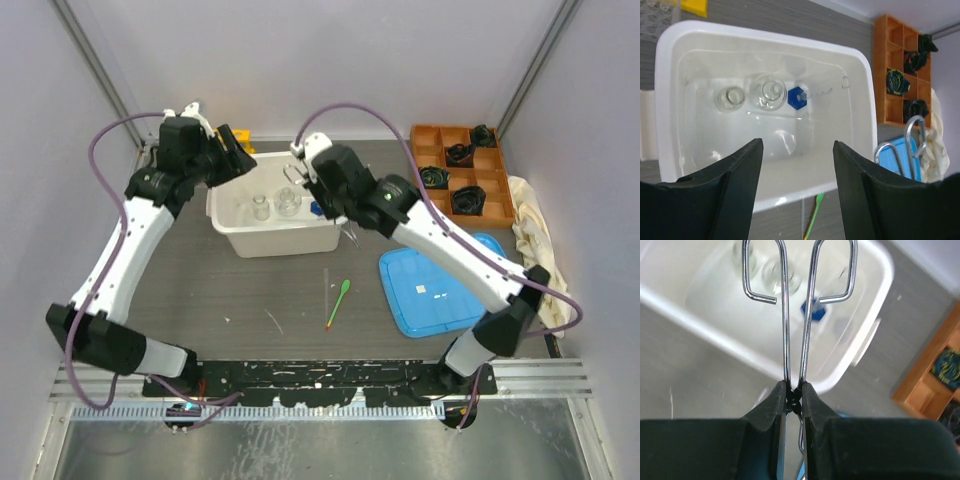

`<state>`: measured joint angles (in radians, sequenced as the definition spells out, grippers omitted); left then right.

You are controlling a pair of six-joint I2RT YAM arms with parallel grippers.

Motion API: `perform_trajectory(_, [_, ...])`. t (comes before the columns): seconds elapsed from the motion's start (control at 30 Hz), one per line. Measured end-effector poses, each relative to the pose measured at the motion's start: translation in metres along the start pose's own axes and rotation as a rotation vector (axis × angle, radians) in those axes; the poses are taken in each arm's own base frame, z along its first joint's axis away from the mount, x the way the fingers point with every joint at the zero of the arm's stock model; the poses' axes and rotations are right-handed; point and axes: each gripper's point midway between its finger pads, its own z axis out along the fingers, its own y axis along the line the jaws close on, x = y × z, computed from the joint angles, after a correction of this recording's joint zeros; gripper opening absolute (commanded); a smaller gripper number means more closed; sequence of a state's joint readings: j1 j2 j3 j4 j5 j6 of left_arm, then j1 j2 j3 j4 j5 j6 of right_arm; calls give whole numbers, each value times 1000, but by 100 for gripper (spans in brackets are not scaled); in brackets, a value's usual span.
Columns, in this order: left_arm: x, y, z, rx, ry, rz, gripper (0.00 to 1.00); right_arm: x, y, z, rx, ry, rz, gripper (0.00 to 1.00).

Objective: Organize the chemistry lab equipment
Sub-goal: Place the chemistry item in the storage box.

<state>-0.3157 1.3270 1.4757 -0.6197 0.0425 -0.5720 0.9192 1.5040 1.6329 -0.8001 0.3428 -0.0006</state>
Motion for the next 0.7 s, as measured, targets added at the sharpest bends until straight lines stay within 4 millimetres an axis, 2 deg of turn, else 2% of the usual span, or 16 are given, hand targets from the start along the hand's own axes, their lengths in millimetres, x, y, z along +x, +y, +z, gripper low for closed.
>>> perform_trajectory(0.13, [-21, 19, 45, -20, 44, -104, 57, -57, -27, 35, 35, -42, 28, 1])
perform_trajectory(0.27, [-34, 40, 65, -42, 68, -195, 56, -99, -26, 70, 25, -81, 11, 1])
perform_trajectory(0.33, [-38, 51, 66, -48, 75, -237, 56, -106, -19, 88, 5, -87, -11, 1])
perform_trajectory(0.4, [-42, 64, 63, -59, 81, -273, 56, -96, -13, 105, -22, -59, -39, 1])
perform_trajectory(0.53, [-53, 92, 57, -78, 67, -322, 56, -62, -2, 138, -62, -4, -112, 1])
perform_trajectory(0.63, [-46, 114, 56, -101, 85, -363, 56, -38, 4, 161, -94, 17, -187, 1])
perform_trajectory(0.7, [-37, 128, 56, -118, 109, -390, 56, -31, 7, 169, -118, 22, -241, 1])
